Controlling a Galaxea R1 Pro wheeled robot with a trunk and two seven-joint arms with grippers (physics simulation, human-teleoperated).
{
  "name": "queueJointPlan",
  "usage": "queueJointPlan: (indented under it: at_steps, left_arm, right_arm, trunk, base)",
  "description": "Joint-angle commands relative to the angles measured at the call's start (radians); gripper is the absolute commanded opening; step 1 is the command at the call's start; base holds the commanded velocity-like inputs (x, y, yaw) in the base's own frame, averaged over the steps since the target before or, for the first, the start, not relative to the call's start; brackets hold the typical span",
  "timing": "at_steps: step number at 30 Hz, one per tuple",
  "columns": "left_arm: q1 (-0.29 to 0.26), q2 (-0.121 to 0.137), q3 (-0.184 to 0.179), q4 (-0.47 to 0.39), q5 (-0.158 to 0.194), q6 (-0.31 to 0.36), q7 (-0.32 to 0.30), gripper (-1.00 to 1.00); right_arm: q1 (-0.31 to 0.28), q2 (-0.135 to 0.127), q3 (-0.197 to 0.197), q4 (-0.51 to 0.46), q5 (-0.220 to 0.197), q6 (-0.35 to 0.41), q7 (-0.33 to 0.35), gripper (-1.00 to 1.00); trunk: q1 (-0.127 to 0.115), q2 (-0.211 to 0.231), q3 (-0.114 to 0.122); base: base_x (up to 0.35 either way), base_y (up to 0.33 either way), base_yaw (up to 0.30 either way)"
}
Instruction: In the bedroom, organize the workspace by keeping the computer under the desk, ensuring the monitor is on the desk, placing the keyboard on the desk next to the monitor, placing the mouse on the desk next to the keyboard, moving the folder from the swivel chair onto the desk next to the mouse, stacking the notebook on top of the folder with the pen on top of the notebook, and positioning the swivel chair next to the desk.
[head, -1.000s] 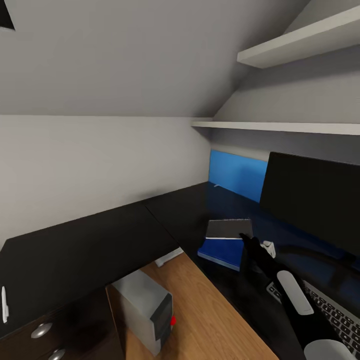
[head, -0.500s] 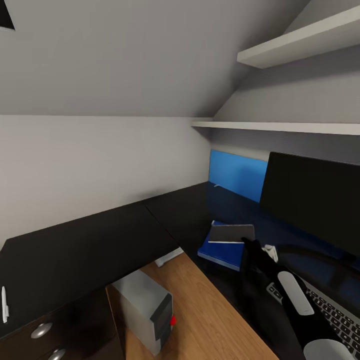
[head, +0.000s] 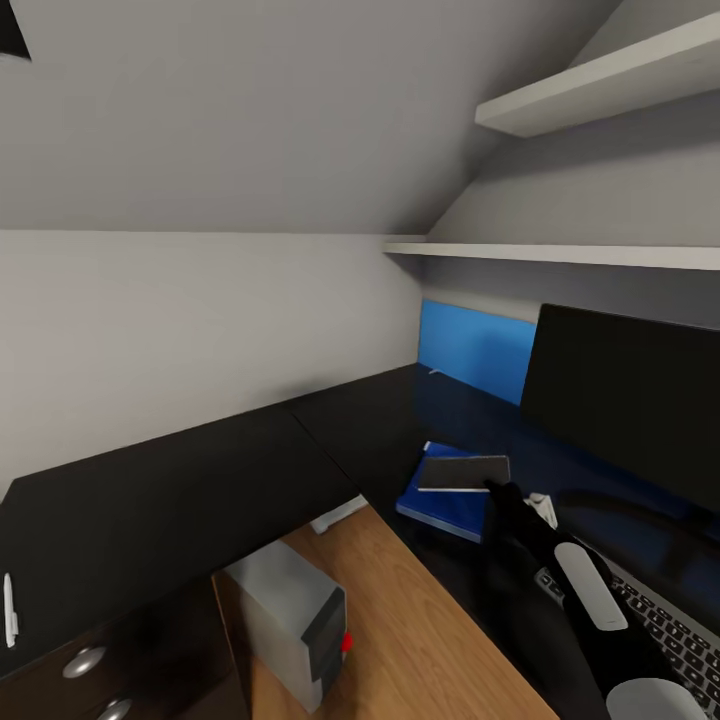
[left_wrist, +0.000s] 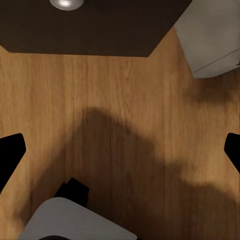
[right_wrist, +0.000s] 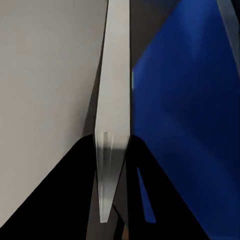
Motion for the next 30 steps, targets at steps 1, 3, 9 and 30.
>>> queueJointPlan:
  at_steps: [1,3,9,30]
  left_arm:
    - [0.000,0.001,-0.001,-0.002,0.010,0.004,0.006,1.00]
    - [0.000,0.001,-0.001,-0.002,0.010,0.004,0.006,1.00]
    - [0.000,0.000,-0.002,0.002,0.008,0.005,0.006,1.00]
    - [0.000,0.001,-0.002,0.006,0.009,0.005,0.006,1.00]
  right_arm:
    - [0.000,0.000,-0.002,-0.001,-0.005,0.005,0.001,-1.00]
    - [0.000,0.000,-0.002,-0.001,-0.005,0.006,0.006,-1.00]
    - [0.000,0.000,-0.002,-0.001,-0.004,0.006,0.010,-1.00]
    - [0.000,0.000,-0.004,-0.001,-0.002,0.006,0.010,-1.00]
  trunk:
    - [0.000,-0.001,-0.001]
    - [0.000,-0.001,-0.001]
    - [0.000,-0.001,-0.001]
    - [0.000,-0.001,-0.001]
  base:
    - [0.089,0.134,0.000]
    - [0.120,0.179,0.000]
    - [0.030,0.042,0.000]
    - [0.050,0.034,0.000]
